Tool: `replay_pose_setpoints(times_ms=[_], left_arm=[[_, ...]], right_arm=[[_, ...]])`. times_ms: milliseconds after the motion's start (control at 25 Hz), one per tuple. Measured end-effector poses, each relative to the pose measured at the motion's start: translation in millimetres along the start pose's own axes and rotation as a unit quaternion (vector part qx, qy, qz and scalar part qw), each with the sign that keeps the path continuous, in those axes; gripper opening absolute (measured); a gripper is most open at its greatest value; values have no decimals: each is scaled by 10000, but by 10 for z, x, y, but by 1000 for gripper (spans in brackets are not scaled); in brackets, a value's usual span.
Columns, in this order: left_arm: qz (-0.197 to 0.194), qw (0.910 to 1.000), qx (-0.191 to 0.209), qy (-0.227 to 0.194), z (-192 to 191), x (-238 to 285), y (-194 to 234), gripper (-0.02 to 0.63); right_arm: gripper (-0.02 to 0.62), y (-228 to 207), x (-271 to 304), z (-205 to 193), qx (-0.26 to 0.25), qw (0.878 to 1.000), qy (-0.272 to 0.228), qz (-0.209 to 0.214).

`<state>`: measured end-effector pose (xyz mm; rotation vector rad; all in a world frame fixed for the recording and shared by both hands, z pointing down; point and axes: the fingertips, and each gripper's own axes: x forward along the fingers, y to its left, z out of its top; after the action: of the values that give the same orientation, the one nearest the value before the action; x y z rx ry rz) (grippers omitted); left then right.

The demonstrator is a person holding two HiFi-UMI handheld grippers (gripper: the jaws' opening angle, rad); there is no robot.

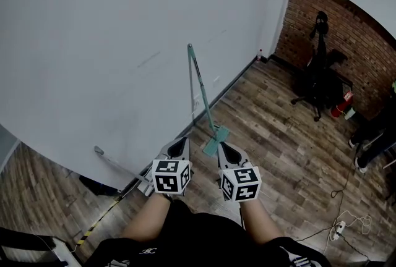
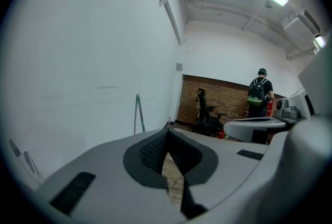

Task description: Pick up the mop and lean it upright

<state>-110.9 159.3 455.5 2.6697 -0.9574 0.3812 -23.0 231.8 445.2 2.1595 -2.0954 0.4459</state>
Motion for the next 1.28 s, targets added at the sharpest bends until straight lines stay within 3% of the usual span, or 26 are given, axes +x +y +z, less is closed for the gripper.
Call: replay_pose_setpoints(times_ms=[240,440,840,1280], left_arm=[[-60,10000,-16,65,41,359,76,-3],[-243,9995,-146,122,65,1001,378,-3],[-499,9985,-204,67,733,2119,1146,-3],[-753,9964,-324,216,998,2826,1679,-3]], right_arm=[[12,-205,296,-49,88,9998,168,-32],[12,-416,892,-46,-20,9995,287,-135],[12,-741,2259,534,-17,9991,310,-295],[12,-854,3174,688,-21,9969,653,-436]])
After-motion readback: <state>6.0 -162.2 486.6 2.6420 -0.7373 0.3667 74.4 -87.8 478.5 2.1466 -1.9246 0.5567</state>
